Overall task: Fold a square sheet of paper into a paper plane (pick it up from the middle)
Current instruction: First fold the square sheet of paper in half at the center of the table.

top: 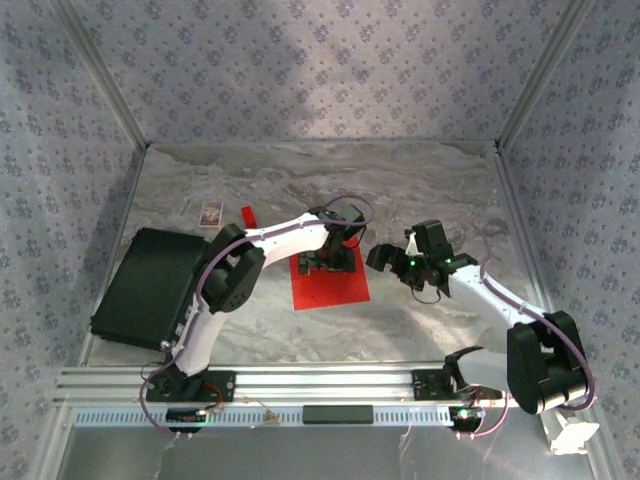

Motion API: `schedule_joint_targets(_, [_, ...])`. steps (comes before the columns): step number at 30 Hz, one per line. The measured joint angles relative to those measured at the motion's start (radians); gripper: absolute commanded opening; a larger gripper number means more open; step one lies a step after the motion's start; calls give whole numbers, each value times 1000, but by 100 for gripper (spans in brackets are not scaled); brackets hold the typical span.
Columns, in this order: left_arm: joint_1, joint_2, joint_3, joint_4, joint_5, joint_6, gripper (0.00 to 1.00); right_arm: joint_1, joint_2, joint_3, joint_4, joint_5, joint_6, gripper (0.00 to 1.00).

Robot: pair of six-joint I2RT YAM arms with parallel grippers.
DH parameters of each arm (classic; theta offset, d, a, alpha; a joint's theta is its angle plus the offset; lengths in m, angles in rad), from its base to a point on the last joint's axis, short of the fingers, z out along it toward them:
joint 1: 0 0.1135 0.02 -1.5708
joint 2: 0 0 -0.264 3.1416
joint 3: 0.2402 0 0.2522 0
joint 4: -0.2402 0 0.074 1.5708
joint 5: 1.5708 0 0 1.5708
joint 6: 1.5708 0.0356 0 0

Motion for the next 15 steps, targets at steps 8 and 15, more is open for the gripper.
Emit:
schedule_joint_targets(8, [0,-4,-8,7,-2,1,94,0,3,0,-7,0,0,99])
schedule_joint_targets(15, [-6,-5,-9,11,-9,4,94,0,-23,-1,-10,21,1,99])
